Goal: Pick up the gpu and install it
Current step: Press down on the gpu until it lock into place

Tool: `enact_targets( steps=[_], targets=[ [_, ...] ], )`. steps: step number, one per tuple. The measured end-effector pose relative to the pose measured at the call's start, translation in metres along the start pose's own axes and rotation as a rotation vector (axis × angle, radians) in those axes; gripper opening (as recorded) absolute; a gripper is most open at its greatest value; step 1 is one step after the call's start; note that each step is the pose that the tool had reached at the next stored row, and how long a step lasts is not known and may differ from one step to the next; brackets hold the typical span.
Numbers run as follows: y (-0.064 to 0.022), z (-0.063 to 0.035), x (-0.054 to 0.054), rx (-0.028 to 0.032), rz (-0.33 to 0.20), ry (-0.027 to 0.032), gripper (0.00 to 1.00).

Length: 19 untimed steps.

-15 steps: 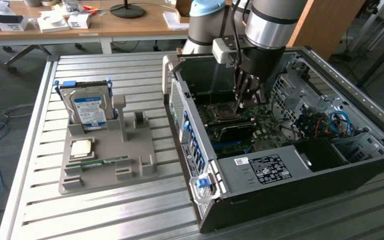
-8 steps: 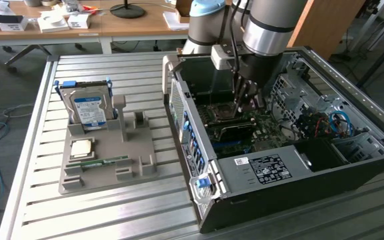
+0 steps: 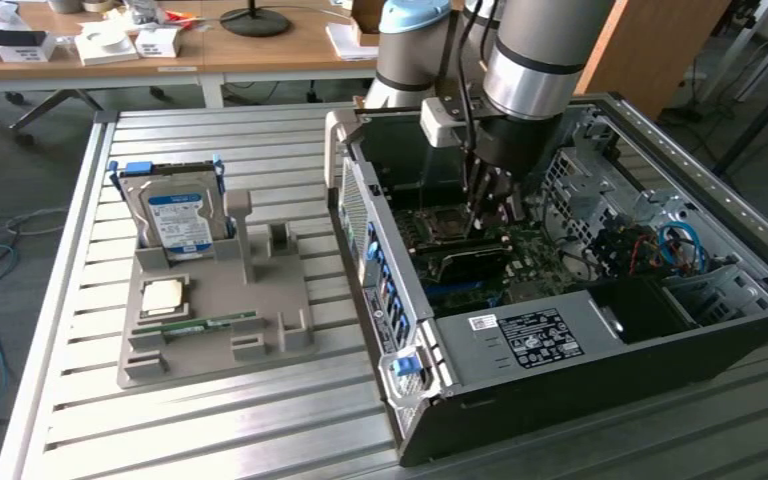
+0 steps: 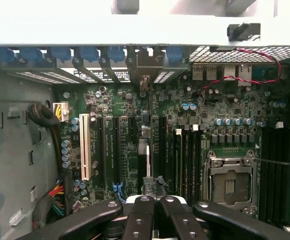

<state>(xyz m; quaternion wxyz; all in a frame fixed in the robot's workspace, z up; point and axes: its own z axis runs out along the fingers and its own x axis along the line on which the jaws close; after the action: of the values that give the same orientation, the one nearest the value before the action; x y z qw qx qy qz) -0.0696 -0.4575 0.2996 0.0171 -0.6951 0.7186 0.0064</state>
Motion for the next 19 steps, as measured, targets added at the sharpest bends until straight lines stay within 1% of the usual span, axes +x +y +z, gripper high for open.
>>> enact_targets(
  steps=[4, 10, 19],
  targets=[
    [0.0014, 0.0003, 0.0, 0.0003, 0.0, -0.0004, 0.11],
    [0.0099, 0.0007, -0.002, 0.0001, 0.001, 0.0001, 0.11],
    [0.0106, 0.0085, -0.002, 0.0001, 0.001, -0.0001, 0.11]
  ],
)
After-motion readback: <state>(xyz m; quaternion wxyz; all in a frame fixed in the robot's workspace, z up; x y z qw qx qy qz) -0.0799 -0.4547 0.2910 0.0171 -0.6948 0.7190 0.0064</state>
